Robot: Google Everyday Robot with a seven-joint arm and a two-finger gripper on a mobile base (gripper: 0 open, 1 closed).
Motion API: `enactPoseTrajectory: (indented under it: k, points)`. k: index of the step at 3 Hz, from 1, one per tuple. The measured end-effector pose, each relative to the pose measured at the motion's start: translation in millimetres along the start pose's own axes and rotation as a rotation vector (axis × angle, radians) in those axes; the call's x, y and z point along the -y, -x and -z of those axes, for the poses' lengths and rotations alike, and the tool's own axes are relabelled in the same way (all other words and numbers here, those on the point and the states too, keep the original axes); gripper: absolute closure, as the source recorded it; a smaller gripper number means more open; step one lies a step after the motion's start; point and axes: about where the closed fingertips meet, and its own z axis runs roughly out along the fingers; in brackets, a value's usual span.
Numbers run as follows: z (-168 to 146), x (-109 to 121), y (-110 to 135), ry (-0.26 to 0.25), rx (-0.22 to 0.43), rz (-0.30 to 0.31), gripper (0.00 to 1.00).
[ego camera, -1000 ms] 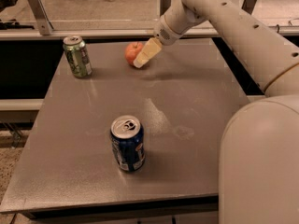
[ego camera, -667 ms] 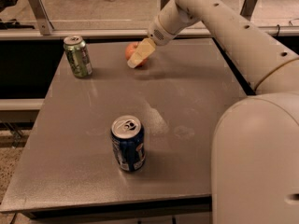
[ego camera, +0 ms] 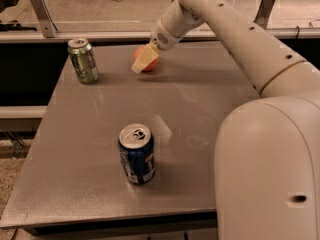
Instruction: Move apple near pepsi can
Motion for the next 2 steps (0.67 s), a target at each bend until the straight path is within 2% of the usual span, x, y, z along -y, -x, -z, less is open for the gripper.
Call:
enactPoseTrajectory:
  k: [1, 2]
  points:
    - [-2, -2, -2, 0.012, -0.013, 0.011, 0.49]
    - [23, -11, -9, 0.025, -0.007, 0.060, 0.80]
